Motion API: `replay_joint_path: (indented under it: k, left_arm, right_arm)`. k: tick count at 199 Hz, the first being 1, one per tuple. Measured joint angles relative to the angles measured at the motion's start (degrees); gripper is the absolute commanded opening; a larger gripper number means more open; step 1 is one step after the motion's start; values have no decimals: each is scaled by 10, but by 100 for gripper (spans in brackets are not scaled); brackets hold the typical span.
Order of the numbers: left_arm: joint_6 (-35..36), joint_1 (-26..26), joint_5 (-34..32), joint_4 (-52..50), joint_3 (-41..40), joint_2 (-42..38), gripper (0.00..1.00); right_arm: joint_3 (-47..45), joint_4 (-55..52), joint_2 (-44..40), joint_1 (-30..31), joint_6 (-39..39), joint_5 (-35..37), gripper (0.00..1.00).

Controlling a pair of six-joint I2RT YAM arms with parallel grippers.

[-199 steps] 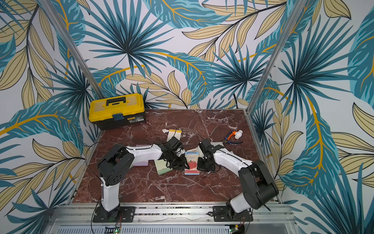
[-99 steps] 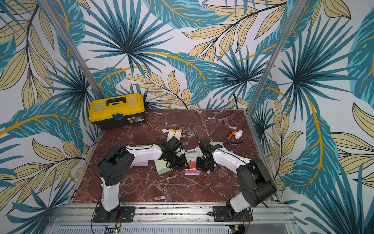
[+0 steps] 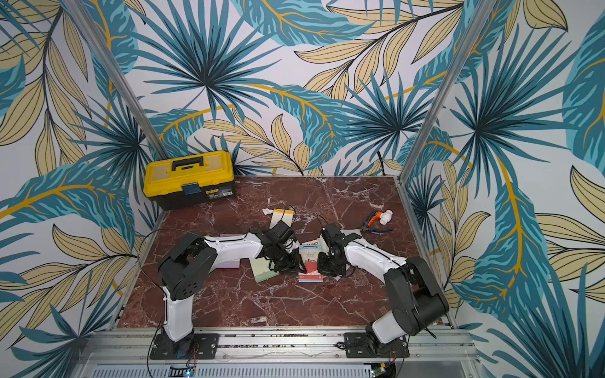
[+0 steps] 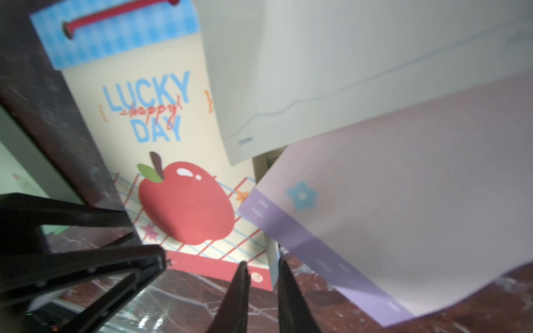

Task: Tear off pages from different memo pads
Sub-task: Pick up the memo pad from the center of the board.

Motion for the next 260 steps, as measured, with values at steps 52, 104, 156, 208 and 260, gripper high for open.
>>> replay_joint_path:
  k: [52, 104, 156, 208, 260]
  left_arm:
    - [0, 0, 0, 0, 0, 0, 41]
    - [0, 0, 0, 0, 0, 0, 41]
    - [0, 0, 0, 0, 0, 0, 41]
    - [0, 0, 0, 0, 0, 0, 41]
    - [0, 0, 0, 0, 0, 0, 41]
  right_arm:
    - [-1, 9, -28, 0, 27, -12, 67]
    - [-27, 60, -27, 0, 77, -29, 69]
    - [-40, 107, -14, 0, 109, -45, 70]
    - [-40, 115, -9, -1, 113, -50, 69]
    - [-40, 115, -9, -2, 117, -53, 64]
